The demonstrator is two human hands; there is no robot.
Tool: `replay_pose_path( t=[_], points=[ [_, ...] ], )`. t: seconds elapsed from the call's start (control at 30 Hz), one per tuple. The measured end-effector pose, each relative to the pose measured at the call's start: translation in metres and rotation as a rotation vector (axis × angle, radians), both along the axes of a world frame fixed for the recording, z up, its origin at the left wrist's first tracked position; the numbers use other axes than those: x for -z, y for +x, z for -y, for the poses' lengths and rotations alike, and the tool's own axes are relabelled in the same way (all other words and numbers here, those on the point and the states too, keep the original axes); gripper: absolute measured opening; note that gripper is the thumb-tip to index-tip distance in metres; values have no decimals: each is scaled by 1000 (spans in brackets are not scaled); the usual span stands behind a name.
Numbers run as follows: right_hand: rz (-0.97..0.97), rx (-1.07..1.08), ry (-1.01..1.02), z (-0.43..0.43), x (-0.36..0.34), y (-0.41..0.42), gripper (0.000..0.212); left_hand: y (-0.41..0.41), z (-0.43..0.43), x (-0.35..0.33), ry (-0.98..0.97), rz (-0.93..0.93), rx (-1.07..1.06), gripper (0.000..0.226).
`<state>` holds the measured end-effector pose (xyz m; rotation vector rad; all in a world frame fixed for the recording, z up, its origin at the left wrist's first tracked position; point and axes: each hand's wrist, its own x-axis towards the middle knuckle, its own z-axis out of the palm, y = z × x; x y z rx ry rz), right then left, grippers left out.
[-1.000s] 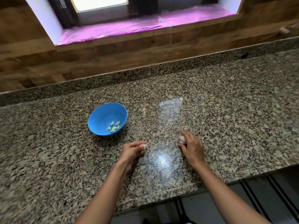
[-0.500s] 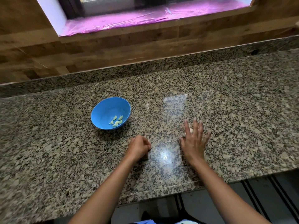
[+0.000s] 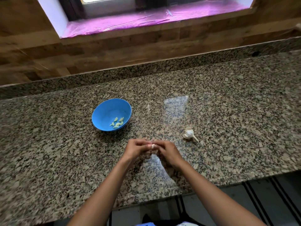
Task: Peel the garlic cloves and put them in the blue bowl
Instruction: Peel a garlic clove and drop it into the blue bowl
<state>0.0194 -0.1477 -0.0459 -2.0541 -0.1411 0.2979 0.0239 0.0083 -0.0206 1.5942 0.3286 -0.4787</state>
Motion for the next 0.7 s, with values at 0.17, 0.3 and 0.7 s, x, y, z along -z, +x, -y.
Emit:
replay_pose_path(
  t=[0.17,0.3,0.7],
  points=[
    [-23,-64,-70,9,-9,6,17,-4,0,1,166,176,-1,18],
    [229,-80,-216,9,-7,2,18,-2,1,1,28,-13,-80,15],
    [6,173,-19,2,-1,0,19,-1,12,11,-57,115,-236,21]
  ],
)
